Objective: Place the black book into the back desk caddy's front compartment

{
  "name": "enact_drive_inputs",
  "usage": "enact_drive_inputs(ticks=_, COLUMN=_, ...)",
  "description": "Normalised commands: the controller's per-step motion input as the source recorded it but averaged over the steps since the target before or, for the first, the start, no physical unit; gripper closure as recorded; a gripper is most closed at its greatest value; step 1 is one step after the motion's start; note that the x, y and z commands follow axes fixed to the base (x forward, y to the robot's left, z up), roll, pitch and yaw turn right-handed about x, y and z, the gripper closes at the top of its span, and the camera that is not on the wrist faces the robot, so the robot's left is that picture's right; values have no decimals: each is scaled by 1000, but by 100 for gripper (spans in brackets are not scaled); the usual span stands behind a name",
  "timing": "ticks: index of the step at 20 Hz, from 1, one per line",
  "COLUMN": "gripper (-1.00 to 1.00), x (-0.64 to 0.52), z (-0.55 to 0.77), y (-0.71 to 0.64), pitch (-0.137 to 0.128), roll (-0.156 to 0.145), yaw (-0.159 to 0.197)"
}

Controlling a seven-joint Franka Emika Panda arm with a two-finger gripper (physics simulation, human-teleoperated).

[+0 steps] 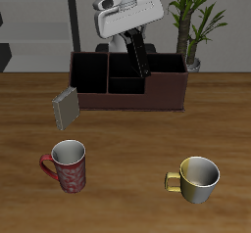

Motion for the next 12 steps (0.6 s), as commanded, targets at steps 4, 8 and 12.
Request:
enact_drive_inputs(ticks=4, gripper=100, x=-361, z=308, y=127, pitch=-49, roll=33, yaw=106)
enact_drive_inputs(ticks=8, gripper=100, x=-314, z=240, y=-28, pitch=-34, roll=10, yaw=105)
enact_drive_inputs(ticks=12, gripper=100, x=-269, z=179, y=-62, pitch=-17, roll=-7, yaw=108)
